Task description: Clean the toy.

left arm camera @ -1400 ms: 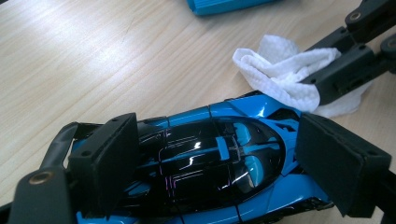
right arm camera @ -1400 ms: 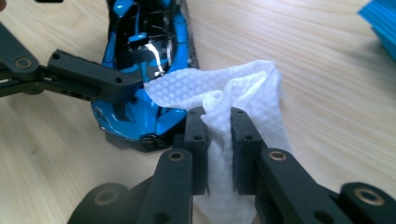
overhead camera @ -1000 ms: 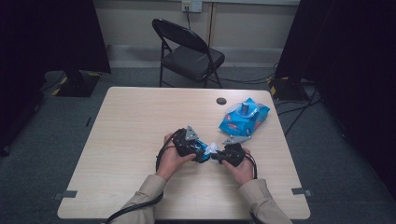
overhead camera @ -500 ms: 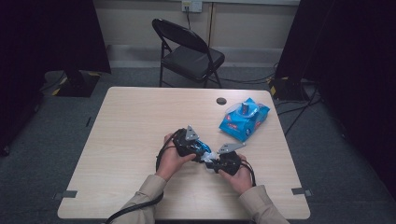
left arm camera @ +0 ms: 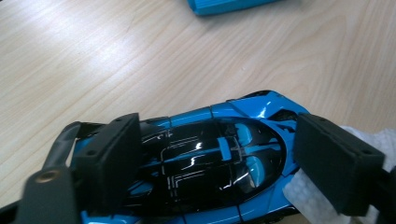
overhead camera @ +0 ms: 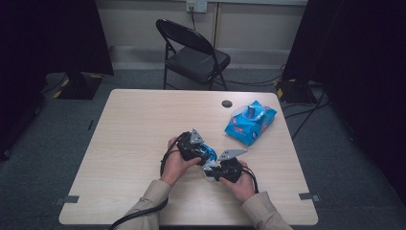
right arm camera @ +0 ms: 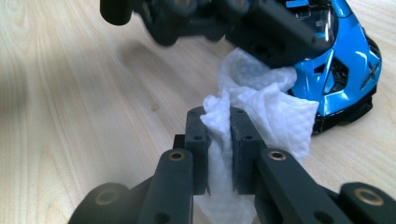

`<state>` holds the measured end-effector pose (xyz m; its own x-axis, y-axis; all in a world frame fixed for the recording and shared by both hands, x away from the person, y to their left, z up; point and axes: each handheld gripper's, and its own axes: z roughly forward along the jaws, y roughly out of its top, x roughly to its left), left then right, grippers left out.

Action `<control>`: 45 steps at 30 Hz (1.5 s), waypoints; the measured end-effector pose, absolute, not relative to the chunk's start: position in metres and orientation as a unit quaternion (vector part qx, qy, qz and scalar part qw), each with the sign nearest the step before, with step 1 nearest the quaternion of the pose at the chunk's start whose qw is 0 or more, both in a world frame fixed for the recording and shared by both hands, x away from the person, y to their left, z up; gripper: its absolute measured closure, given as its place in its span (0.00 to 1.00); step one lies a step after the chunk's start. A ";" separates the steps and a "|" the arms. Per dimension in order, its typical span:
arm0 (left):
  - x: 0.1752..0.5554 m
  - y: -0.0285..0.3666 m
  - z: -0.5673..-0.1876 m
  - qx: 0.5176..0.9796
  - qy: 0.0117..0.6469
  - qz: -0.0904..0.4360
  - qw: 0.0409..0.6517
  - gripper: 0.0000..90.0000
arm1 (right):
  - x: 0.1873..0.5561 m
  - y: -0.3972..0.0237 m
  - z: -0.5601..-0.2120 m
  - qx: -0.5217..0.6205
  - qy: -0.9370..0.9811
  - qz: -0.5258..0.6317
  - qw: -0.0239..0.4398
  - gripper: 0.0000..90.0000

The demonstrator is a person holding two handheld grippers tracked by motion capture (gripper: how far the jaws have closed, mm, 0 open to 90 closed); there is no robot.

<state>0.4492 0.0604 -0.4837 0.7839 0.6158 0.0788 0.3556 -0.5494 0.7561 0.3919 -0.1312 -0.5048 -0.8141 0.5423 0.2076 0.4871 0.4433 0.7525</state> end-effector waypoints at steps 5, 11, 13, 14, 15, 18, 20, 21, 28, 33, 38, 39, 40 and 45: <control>0.447 0.069 -0.476 0.863 0.274 0.184 0.383 0.23 | 0.393 -0.133 -0.506 0.306 0.847 0.435 0.027 0.89; 0.441 0.082 -0.471 0.858 0.284 0.184 0.385 0.22 | 0.392 -0.133 -0.506 0.308 0.846 0.435 0.027 0.89; 0.440 0.084 -0.472 0.857 0.289 0.181 0.386 0.22 | 0.392 -0.133 -0.506 0.309 0.845 0.435 0.026 0.89; 0.439 0.085 -0.473 0.857 0.291 0.179 0.385 0.22 | 0.393 -0.133 -0.506 0.309 0.845 0.436 0.025 0.89; 0.439 0.085 -0.474 0.859 0.288 0.181 0.382 0.22 | 0.393 -0.133 -0.506 0.310 0.844 0.437 0.024 0.89; 0.439 0.085 -0.478 0.858 0.294 0.178 0.381 0.22 | 0.392 -0.133 -0.506 0.310 0.844 0.437 0.025 0.89; 0.440 0.086 -0.481 0.857 0.296 0.177 0.384 0.22 | 0.392 -0.133 -0.506 0.309 0.844 0.436 0.026 0.89; 0.441 0.086 -0.481 0.856 0.298 0.175 0.385 0.23 | 0.392 -0.133 -0.506 0.309 0.844 0.437 0.027 0.89; 0.443 0.088 -0.484 0.847 0.318 0.161 0.394 0.22 | 0.392 -0.133 -0.506 0.310 0.843 0.438 0.024 0.89; 0.445 0.091 -0.487 0.840 0.336 0.148 0.399 0.17 | 0.392 -0.133 -0.506 0.311 0.843 0.438 0.023 0.88; 0.446 0.090 -0.487 0.840 0.337 0.148 0.398 0.17 | 0.393 -0.134 -0.505 0.312 0.845 0.433 0.021 0.88; 0.446 0.090 -0.487 0.841 0.337 0.148 0.398 0.17 | 0.394 -0.135 -0.504 0.313 0.847 0.430 0.022 0.88; 0.446 0.090 -0.487 0.841 0.337 0.148 0.397 0.17 | 0.394 -0.136 -0.503 0.313 0.847 0.429 0.023 0.88; 0.446 0.090 -0.487 0.841 0.339 0.152 0.394 0.17 | 0.395 -0.147 -0.497 0.315 0.849 0.424 0.027 0.88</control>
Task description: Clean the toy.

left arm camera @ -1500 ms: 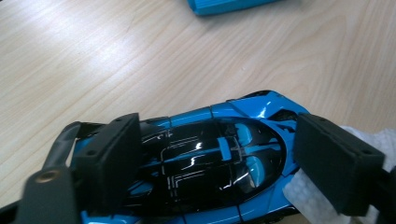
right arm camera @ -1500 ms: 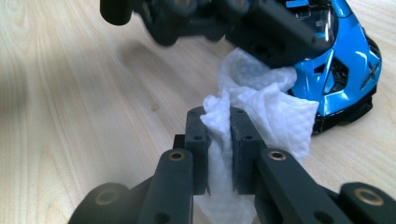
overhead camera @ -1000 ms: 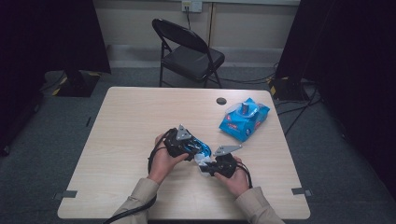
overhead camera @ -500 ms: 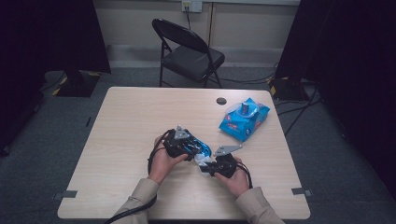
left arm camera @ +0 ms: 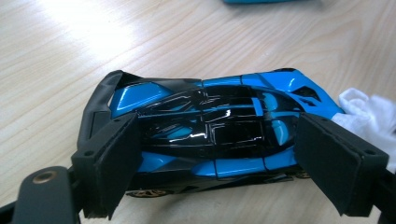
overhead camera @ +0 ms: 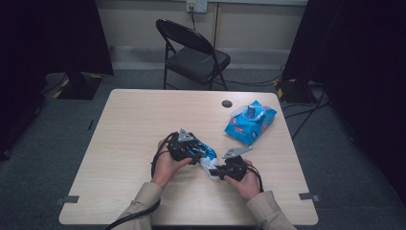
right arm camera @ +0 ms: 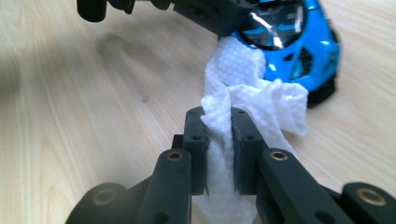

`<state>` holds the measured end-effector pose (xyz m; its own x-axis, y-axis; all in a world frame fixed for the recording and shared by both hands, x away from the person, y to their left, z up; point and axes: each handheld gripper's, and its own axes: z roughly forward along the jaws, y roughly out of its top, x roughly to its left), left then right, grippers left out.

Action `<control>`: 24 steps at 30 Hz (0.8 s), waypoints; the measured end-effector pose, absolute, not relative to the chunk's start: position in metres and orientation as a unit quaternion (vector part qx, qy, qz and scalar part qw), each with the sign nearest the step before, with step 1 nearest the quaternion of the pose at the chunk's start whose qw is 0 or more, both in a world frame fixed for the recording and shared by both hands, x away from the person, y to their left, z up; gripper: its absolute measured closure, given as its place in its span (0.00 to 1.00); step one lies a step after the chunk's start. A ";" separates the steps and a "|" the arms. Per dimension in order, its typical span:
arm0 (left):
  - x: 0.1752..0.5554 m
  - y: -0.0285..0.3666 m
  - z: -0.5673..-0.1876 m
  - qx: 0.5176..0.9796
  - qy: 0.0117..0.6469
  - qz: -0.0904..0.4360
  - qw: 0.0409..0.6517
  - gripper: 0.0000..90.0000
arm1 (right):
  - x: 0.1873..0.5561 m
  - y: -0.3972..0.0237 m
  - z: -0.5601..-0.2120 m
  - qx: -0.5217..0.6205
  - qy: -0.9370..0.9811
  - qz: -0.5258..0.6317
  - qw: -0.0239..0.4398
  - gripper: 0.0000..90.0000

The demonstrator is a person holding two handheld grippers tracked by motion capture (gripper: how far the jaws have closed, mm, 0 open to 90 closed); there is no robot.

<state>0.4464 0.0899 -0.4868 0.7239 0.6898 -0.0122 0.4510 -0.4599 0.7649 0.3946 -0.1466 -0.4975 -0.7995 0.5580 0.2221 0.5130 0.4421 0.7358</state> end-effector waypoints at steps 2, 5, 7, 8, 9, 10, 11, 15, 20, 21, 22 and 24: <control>0.447 0.090 -0.488 0.841 0.339 0.158 0.392 0.17 | 0.396 -0.154 -0.492 0.318 0.842 0.435 0.023 0.88; 0.449 0.090 -0.487 0.844 0.335 0.161 0.387 0.17 | 0.401 -0.164 -0.481 0.332 0.830 0.447 0.031 0.88; 0.449 0.090 -0.486 0.845 0.336 0.159 0.385 0.17 | 0.407 -0.172 -0.472 0.339 0.821 0.458 0.042 0.88; 0.450 0.090 -0.486 0.845 0.337 0.158 0.385 0.17 | 0.412 -0.176 -0.467 0.346 0.815 0.463 0.047 0.88; 0.450 0.090 -0.486 0.845 0.337 0.158 0.384 0.17 | 0.416 -0.178 -0.463 0.350 0.811 0.466 0.051 0.88; 0.450 0.090 -0.486 0.845 0.337 0.158 0.384 0.17 | 0.420 -0.179 -0.460 0.353 0.808 0.469 0.054 0.88; 0.450 0.090 -0.486 0.846 0.336 0.158 0.384 0.17 | 0.425 -0.179 -0.457 0.357 0.806 0.469 0.057 0.88; 0.450 0.091 -0.486 0.847 0.333 0.157 0.384 0.18 | 0.445 -0.169 -0.456 0.364 0.804 0.465 0.065 0.88; 0.451 0.091 -0.486 0.847 0.332 0.157 0.384 0.18 | 0.470 -0.147 -0.466 0.370 0.818 0.434 0.079 0.88; 0.451 0.091 -0.486 0.848 0.332 0.156 0.383 0.18 | 0.476 -0.143 -0.468 0.373 0.818 0.431 0.080 0.88; 0.451 0.091 -0.486 0.847 0.332 0.155 0.385 0.18 | 0.481 -0.140 -0.471 0.378 0.815 0.432 0.079 0.88; 0.450 0.092 -0.486 0.847 0.329 0.158 0.386 0.18 | 0.488 -0.133 -0.474 0.380 0.819 0.421 0.087 0.88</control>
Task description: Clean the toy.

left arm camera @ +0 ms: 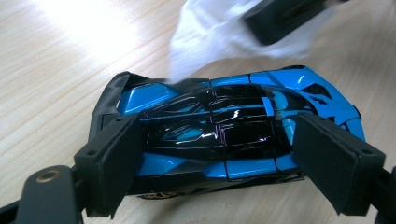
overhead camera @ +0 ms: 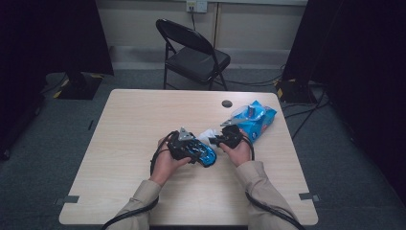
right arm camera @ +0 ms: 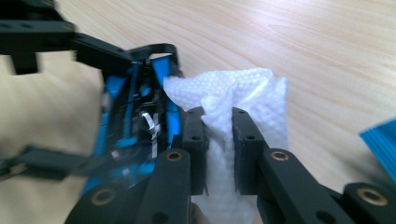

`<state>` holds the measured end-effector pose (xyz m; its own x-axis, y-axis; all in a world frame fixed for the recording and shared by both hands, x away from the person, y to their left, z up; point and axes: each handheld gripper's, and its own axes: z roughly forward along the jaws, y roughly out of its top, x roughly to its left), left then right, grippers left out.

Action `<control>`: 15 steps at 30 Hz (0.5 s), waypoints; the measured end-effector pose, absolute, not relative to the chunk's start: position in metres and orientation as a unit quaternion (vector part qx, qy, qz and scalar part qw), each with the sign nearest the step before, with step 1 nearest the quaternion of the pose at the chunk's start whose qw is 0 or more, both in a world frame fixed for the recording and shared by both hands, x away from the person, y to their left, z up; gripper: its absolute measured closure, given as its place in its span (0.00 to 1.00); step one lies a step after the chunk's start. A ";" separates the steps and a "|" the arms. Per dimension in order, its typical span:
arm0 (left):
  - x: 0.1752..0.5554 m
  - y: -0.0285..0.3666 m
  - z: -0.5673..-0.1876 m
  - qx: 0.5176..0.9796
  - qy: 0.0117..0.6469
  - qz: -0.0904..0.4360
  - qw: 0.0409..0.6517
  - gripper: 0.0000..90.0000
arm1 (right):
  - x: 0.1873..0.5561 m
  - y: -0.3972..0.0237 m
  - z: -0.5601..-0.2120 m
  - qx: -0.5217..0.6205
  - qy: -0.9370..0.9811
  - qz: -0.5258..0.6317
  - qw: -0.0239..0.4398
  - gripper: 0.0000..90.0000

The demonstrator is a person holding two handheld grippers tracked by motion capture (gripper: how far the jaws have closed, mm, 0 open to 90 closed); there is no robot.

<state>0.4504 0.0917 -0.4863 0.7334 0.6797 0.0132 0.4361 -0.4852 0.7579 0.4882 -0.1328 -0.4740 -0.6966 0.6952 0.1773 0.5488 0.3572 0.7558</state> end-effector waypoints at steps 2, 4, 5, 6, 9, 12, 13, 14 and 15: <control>0.450 0.092 -0.487 0.847 0.328 0.158 0.387 0.18 | 0.496 -0.124 -0.479 0.380 0.826 0.406 0.094 0.86; 0.450 0.092 -0.487 0.847 0.328 0.159 0.388 0.18 | 0.499 -0.121 -0.482 0.381 0.828 0.400 0.094 0.84; 0.450 0.092 -0.487 0.847 0.328 0.159 0.388 0.18 | 0.500 -0.118 -0.483 0.378 0.832 0.393 0.099 0.82; 0.450 0.092 -0.486 0.847 0.328 0.159 0.387 0.19 | 0.501 -0.118 -0.483 0.380 0.831 0.394 0.100 0.79; 0.450 0.093 -0.486 0.848 0.327 0.158 0.386 0.20 | 0.500 -0.118 -0.480 0.380 0.831 0.391 0.106 0.74; 0.450 0.093 -0.486 0.848 0.327 0.160 0.385 0.20 | 0.498 -0.123 -0.475 0.386 0.827 0.392 0.117 0.68; 0.450 0.093 -0.486 0.848 0.327 0.160 0.384 0.20 | 0.498 -0.125 -0.475 0.390 0.825 0.392 0.115 0.67; 0.450 0.093 -0.486 0.848 0.327 0.160 0.385 0.20 | 0.498 -0.127 -0.474 0.390 0.826 0.389 0.119 0.66; 0.450 0.093 -0.486 0.849 0.326 0.160 0.384 0.20 | 0.497 -0.128 -0.474 0.394 0.825 0.386 0.122 0.64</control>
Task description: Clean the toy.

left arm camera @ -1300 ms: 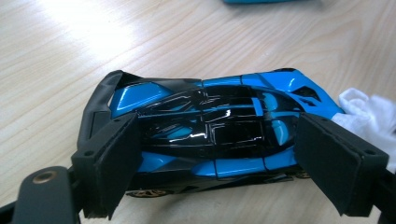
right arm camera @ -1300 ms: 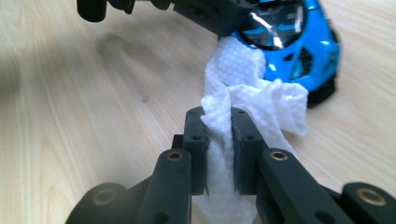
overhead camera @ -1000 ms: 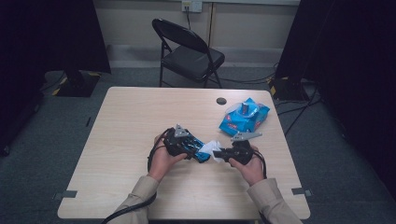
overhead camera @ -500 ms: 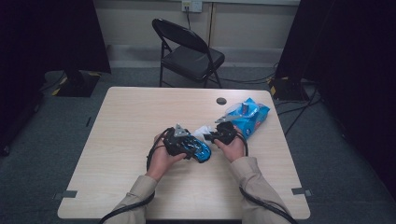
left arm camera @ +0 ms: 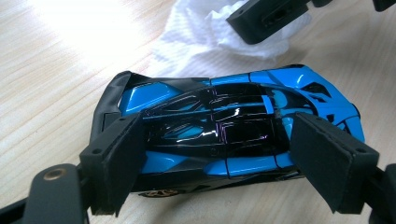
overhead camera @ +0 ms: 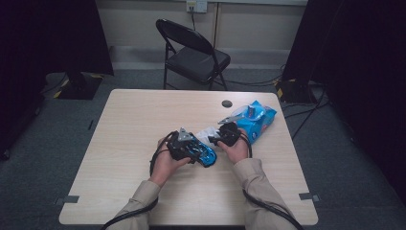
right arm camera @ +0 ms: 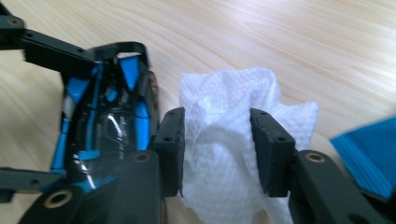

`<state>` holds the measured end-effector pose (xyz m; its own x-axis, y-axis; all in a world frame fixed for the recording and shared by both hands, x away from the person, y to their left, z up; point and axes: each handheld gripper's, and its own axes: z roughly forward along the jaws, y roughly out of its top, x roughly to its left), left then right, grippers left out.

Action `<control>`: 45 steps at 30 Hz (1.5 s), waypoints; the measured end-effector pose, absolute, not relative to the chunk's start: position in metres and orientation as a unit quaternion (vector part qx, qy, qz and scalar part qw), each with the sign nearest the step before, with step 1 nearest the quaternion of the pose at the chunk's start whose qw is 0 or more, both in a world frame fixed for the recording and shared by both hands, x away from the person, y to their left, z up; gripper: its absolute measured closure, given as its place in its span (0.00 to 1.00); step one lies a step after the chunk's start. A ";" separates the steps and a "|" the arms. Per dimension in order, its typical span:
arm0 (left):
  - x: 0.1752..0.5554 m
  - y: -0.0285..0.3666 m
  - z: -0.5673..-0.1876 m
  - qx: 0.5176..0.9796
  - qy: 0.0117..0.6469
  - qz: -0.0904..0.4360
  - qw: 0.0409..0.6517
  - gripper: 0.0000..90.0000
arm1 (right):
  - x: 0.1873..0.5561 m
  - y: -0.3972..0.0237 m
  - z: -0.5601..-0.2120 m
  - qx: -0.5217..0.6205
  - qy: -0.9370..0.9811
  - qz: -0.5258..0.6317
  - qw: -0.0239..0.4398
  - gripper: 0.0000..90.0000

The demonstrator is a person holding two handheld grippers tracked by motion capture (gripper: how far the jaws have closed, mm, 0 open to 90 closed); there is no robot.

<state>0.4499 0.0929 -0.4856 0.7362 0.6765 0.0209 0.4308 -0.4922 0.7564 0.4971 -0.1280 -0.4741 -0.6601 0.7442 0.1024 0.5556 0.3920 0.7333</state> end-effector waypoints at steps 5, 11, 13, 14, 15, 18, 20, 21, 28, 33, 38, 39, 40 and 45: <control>0.451 0.093 -0.486 0.849 0.326 0.156 0.385 0.20 | 0.497 -0.135 -0.481 0.410 0.822 0.375 0.125 0.60; 0.451 0.094 -0.486 0.850 0.323 0.152 0.387 0.20 | 0.498 -0.137 -0.489 0.418 0.817 0.377 0.121 0.53; 0.451 0.094 -0.486 0.850 0.323 0.151 0.388 0.20 | 0.497 -0.137 -0.486 0.416 0.818 0.377 0.124 0.52; 0.451 0.094 -0.486 0.850 0.323 0.151 0.388 0.20 | 0.497 -0.138 -0.484 0.415 0.818 0.379 0.126 0.51; 0.451 0.094 -0.485 0.850 0.323 0.151 0.387 0.19 | 0.497 -0.138 -0.483 0.416 0.817 0.379 0.125 0.51; 0.451 0.092 -0.485 0.851 0.326 0.148 0.384 0.19 | 0.495 -0.138 -0.477 0.411 0.820 0.377 0.129 0.49; 0.451 0.091 -0.485 0.851 0.326 0.148 0.383 0.20 | 0.494 -0.139 -0.474 0.408 0.821 0.375 0.135 0.50; 0.451 0.091 -0.484 0.852 0.326 0.147 0.382 0.19 | 0.494 -0.140 -0.474 0.410 0.821 0.374 0.134 0.51; 0.451 0.090 -0.485 0.852 0.327 0.151 0.380 0.19 | 0.498 -0.142 -0.486 0.429 0.821 0.355 0.124 0.58; 0.451 0.091 -0.484 0.853 0.325 0.151 0.379 0.19 | 0.505 -0.131 -0.492 0.431 0.824 0.342 0.136 0.77; 0.451 0.091 -0.485 0.853 0.324 0.153 0.380 0.19 | 0.515 -0.117 -0.488 0.433 0.827 0.340 0.114 0.89; 0.451 0.091 -0.485 0.853 0.325 0.153 0.380 0.19 | 0.517 -0.112 -0.487 0.434 0.824 0.349 0.107 0.89; 0.451 0.091 -0.484 0.853 0.326 0.152 0.379 0.20 | 0.518 -0.110 -0.487 0.436 0.820 0.357 0.100 0.89; 0.451 0.091 -0.485 0.852 0.325 0.152 0.380 0.19 | 0.522 -0.095 -0.495 0.446 0.807 0.380 0.073 0.89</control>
<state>0.4510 0.0909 -0.4847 0.7420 0.6702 0.0118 0.4390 -0.4992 0.7470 0.5221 -0.0947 -0.4946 -0.5919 0.7749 0.2219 0.6646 0.3135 0.6782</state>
